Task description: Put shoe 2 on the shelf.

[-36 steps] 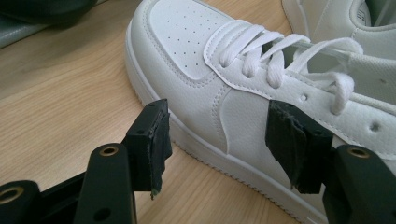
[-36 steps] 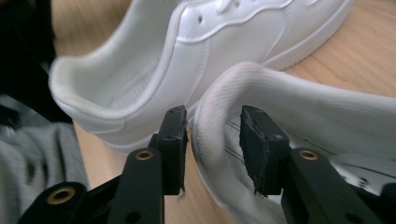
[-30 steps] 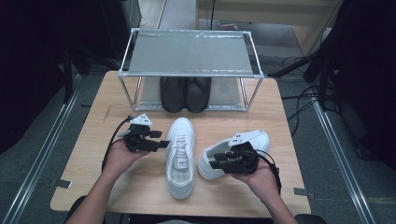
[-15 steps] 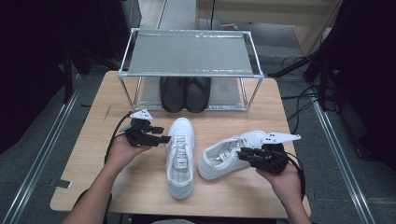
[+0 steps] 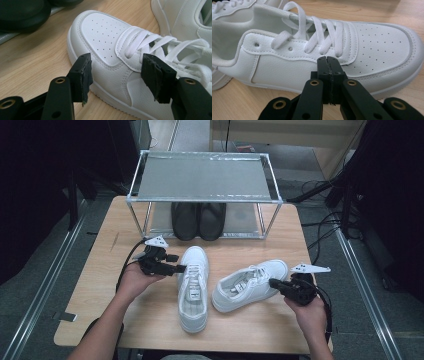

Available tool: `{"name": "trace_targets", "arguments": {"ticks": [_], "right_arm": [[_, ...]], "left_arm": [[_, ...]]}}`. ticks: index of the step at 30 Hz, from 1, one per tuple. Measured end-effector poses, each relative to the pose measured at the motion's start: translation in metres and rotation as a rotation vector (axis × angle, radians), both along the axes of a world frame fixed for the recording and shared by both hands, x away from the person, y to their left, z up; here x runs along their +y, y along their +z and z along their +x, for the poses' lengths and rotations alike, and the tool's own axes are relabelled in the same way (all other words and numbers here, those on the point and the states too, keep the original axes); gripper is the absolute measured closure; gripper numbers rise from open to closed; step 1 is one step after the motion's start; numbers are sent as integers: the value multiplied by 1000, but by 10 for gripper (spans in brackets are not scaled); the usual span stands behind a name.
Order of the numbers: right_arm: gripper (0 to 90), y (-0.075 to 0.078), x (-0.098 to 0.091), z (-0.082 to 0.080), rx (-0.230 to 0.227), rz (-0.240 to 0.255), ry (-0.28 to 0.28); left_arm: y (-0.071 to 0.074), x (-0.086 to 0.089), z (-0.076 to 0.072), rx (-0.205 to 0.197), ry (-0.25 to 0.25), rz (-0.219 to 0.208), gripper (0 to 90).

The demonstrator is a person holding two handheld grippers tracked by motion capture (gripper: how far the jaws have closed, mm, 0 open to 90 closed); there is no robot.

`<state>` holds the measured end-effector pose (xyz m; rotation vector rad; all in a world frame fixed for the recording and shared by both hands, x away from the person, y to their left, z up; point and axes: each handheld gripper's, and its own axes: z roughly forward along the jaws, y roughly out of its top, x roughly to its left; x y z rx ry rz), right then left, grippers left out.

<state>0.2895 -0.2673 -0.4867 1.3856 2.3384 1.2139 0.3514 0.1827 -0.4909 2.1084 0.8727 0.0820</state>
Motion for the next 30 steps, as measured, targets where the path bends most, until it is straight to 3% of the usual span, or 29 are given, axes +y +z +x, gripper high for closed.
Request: {"name": "trace_targets", "arguments": {"ticks": [4,17,30], "right_arm": [[900,-1,-3,1,7,2,-12],[900,-2,-6,8,39,6,8],[896,-1,-1,30,44,-5,46]], "left_arm": [[2,0,-1,-5,0,-18,419],[3,1,-7,-11,7,7,410],[3,22,-21,6,67,17,405]]}}
